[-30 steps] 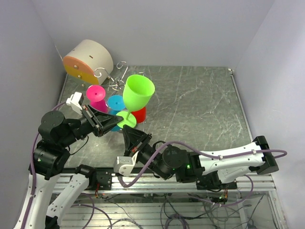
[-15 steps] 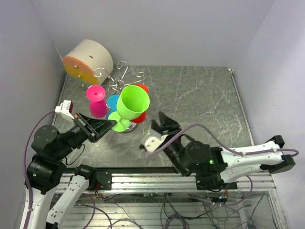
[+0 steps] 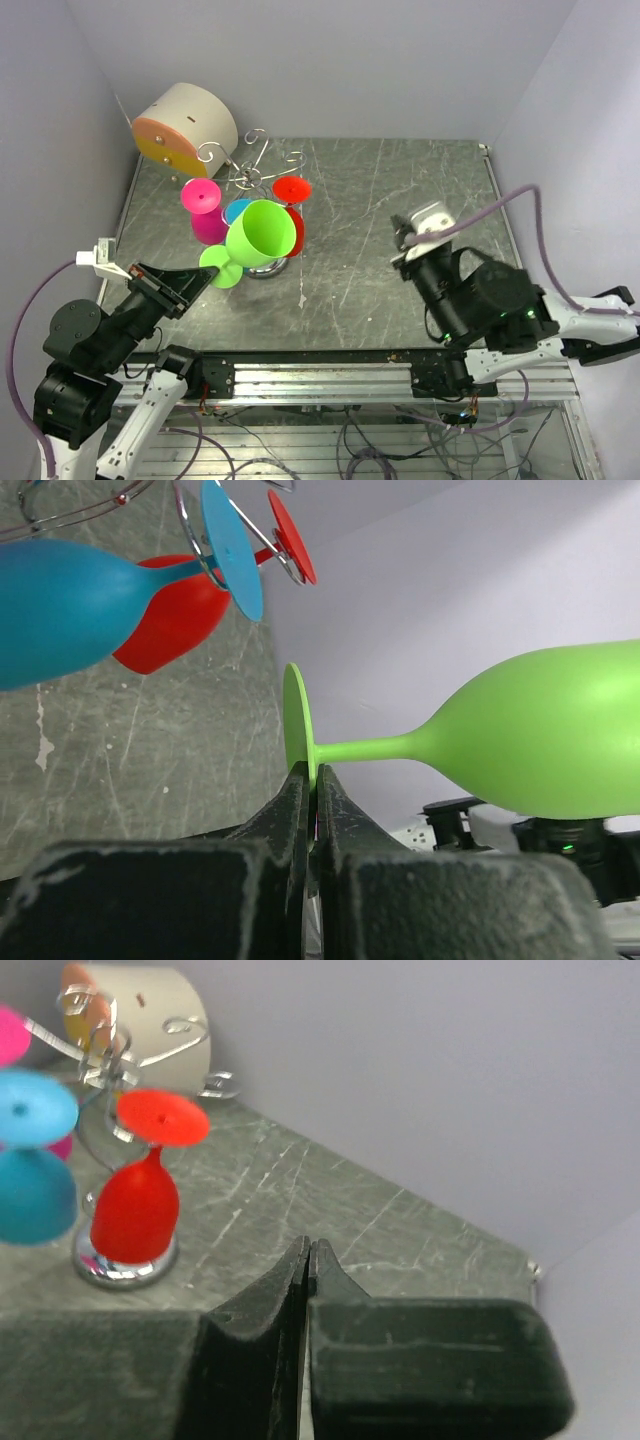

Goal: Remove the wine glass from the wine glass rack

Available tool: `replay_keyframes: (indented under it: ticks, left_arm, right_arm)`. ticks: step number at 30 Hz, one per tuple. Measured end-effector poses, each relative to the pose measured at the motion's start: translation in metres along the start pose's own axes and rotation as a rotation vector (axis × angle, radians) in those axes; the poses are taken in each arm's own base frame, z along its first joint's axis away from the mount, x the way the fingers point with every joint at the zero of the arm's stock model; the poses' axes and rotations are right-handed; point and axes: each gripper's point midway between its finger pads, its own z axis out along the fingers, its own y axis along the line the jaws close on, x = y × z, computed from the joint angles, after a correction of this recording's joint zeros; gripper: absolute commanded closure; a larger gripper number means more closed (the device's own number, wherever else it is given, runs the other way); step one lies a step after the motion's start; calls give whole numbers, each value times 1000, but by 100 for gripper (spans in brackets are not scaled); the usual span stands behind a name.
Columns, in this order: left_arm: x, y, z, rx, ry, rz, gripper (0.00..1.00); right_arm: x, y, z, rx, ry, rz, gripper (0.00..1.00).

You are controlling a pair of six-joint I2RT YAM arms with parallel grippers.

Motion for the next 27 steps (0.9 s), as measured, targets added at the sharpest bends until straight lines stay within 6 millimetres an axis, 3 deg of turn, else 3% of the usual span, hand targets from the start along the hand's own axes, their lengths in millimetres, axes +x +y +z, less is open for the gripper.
replay_keyframes:
  ticks: [3, 5, 7, 9, 11, 14, 15, 16, 18, 20, 24, 27]
  left_arm:
    - [1, 4, 0, -15, 2, 13, 93]
    - [1, 7, 0, -23, 3, 21, 93]
    - [2, 9, 0, -33, 5, 32, 93]
    - [2, 13, -1, -46, 7, 43, 93]
    - [3, 14, -3, -56, 11, 59, 93]
    - [1, 11, -7, -54, 5, 101, 93]
    - [0, 10, -9, -53, 4, 119, 93]
    - [-1, 10, -9, -53, 3, 140, 93]
    - [-2, 11, -9, -59, 8, 173, 93]
    - [-2, 14, -7, -73, 18, 208, 93]
    - [-1, 22, 3, -113, 48, 259, 93]
    - [-2, 28, 11, -140, 69, 283, 93]
  right_arm:
    - [-21, -18, 17, 50, 8, 84, 95]
    - [-24, -32, 45, 143, 48, 98, 93]
    - [-19, -33, 80, 187, 99, 85, 100]
    - [-5, -28, 126, 171, 170, 81, 100]
    - [22, -25, 176, 112, 261, 123, 100]
    - [54, -10, 203, -50, 354, 227, 100]
    - [57, 3, 200, -135, 375, 274, 100]
    - [53, 15, 194, -209, 376, 311, 92]
    - [31, 44, 173, -398, 346, 399, 70]
    - [3, 62, 144, -565, 295, 474, 62]
    - [-41, 62, 86, -769, 183, 563, 59]
    - [-61, 56, 58, -844, 118, 592, 60]
